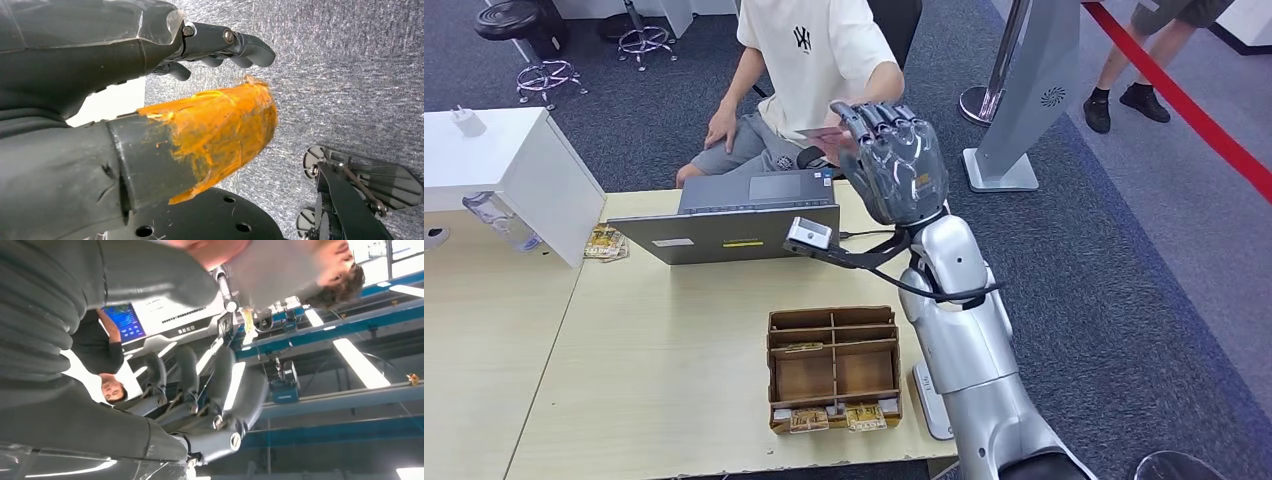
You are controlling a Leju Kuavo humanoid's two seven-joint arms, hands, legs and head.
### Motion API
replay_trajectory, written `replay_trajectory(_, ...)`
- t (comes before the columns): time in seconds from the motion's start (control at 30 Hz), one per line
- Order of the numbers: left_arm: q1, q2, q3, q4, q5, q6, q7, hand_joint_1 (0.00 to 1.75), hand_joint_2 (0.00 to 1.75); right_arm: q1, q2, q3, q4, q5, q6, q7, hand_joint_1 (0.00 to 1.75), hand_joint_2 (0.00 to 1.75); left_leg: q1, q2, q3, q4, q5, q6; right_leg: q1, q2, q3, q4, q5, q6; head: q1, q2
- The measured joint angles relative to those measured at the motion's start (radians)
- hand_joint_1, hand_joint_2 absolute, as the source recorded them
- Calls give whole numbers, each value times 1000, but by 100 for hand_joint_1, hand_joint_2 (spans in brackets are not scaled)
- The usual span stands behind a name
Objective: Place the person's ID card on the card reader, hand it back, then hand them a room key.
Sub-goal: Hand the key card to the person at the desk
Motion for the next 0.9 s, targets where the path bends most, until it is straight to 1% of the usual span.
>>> replay_trajectory(0.13, -1, -1, -4, 0, 0, 0, 0, 0, 0, 2, -21, 27, 2, -11, 0, 18, 0, 175, 0, 0, 0, 0, 0, 0, 0, 0, 0, 0, 0, 0, 0, 0)
replay_trajectory(0.2, -1, -1, -5, 0, 1, 0, -1, 0, 0, 6, -27, 32, -6, -23, 0, 6, 0, 175, 0, 0, 0, 0, 0, 0, 0, 0, 0, 0, 0, 0, 0, 0)
replay_trajectory(0.27, -2, -1, -5, 0, 5, 0, -4, 0, 0, 22, -27, 24, -29, -50, 0, -53, 0, 175, 0, 0, 0, 0, 0, 0, 0, 0, 0, 0, 0, 0, 0, 0)
replay_trajectory(0.37, -2, -1, -5, 0, 14, 1, -10, 0, 0, 62, -12, -27, -83, -105, 0, -207, 0, 175, 0, 0, 0, 0, 0, 0, 0, 0, 0, 0, 0, 0, 0, 0)
replay_trajectory(0.43, -2, -1, -5, 0, 21, 2, -14, 0, 0, 93, 3, -65, -123, -153, 0, -266, 0, 175, 0, 0, 0, 0, 0, 0, 0, 0, 0, 0, 0, 0, 0, 0)
replay_trajectory(0.53, -1, -2, -5, 0, 26, 6, -15, 0, 0, 150, 14, -89, -193, -228, 0, -282, 0, 175, 0, 0, -1, 0, 0, 0, 0, 0, -1, 0, 0, 0, 0, 0)
replay_trajectory(0.67, -1, -2, -5, 0, 29, 11, -15, 0, 0, 230, 19, -96, -289, -300, 0, -285, 0, 175, 0, 0, -1, 0, 0, 0, 0, -1, -1, 0, 0, 0, 0, 0)
replay_trajectory(0.9, -1, -4, -5, 0, 33, 20, -18, 0, 0, 360, 11, -90, -451, -389, 0, -287, 0, 175, 0, 0, -1, 0, 0, 0, 0, 0, -1, 0, 0, 0, 0, 0)
